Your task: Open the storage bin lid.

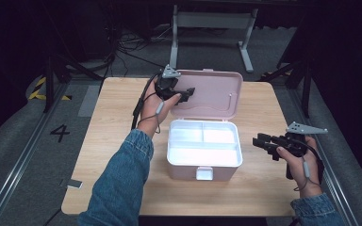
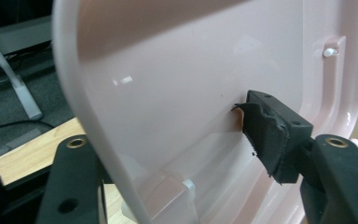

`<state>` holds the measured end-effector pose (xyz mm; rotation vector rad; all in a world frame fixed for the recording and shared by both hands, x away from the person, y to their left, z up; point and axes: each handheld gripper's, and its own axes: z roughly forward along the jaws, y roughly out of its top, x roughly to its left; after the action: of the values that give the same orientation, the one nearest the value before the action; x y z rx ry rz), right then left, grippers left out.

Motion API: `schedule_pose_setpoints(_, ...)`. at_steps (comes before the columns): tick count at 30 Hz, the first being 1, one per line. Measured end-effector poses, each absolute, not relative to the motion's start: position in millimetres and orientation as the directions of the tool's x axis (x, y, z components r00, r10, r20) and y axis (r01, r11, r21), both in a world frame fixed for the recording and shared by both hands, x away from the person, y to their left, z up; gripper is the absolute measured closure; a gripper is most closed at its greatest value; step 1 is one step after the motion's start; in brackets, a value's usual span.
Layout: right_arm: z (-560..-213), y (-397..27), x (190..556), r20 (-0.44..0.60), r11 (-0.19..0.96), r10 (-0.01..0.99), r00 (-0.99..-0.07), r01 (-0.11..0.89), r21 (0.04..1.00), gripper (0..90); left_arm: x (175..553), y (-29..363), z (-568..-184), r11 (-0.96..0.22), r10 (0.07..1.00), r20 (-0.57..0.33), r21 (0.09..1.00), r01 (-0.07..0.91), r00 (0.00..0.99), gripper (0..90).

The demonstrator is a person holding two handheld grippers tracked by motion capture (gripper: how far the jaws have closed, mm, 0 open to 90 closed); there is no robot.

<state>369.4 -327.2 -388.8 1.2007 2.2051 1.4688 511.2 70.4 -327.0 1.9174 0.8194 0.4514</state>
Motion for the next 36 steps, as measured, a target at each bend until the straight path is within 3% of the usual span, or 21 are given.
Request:
schedule_pose_setpoints(8, -386, -331, 369, 0.232, 0.154, 0.735, -0.637, 0.49, 0.858, 59.1, 519, 69, -336, -0.297, 0.731, -0.04, 0.88, 0.371, 0.681, 30.6)
schedule_pose_setpoints(36, -388, -332, 371, 0.235, 0.161, 0.733, -0.639, 0.499, 0.852, 58.0, 543, 79, -382, -0.305, 0.754, -0.165, 0.769, 0.562, 0.635, 26.9)
